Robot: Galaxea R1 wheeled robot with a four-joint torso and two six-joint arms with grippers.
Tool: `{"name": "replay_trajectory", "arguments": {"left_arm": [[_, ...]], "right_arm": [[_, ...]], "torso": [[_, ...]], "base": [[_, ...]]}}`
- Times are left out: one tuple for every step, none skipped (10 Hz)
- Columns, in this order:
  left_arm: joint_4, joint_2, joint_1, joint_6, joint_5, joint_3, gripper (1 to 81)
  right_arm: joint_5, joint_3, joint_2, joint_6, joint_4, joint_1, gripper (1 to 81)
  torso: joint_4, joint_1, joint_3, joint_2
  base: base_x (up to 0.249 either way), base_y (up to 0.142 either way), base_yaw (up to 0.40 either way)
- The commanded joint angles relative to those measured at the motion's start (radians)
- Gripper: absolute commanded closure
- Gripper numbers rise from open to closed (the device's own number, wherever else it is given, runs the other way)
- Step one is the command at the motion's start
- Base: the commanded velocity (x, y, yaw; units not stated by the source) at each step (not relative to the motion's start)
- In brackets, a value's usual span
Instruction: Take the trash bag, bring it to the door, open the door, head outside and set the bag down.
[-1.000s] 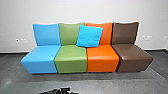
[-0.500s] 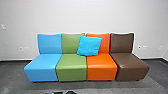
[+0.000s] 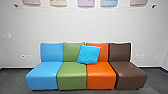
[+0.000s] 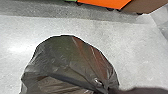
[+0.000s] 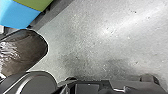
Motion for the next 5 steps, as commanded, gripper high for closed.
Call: {"name": "replay_trajectory", "arguments": {"left_arm": [[0.004, -0.149, -0.008, 0.059, -0.022, 0.144, 81.1], [0.005, -0.172, 0.026, 0.075, -0.031, 0.169, 81.1], [0.005, -0.176, 0.066, 0.098, -0.031, 0.181, 81.1], [0.005, -0.165, 0.119, 0.113, -0.033, 0.181, 81.1], [0.007, -0.148, 0.168, 0.144, -0.043, 0.178, 81.1]], "right_arm": [[-0.037, -0.022, 0.019, -0.003, 0.003, 0.02, 1.0], [-0.037, -0.031, 0.033, -0.003, 0.003, 0.0, 1.0], [-0.037, -0.042, 0.05, -0.002, 0.003, -0.017, 1.0], [-0.037, -0.053, 0.067, -0.002, 0.003, -0.038, 1.0], [-0.035, -0.08, 0.096, -0.003, 0.003, -0.058, 1.0]], "torso": [[0.0, -0.062, 0.093, 0.096], [0.0, -0.083, 0.126, 0.129], [0.0, -0.104, 0.156, 0.16], [0.0, -0.127, 0.095, 0.195], [0.0, -0.145, 0.118, 0.219]], "base": [[0.0, 0.0, 0.0], [0.0, 0.0, 0.0], [0.0, 0.0, 0.0], [0.0, 0.0, 0.0], [0.0, 0.0, 0.0]]}}
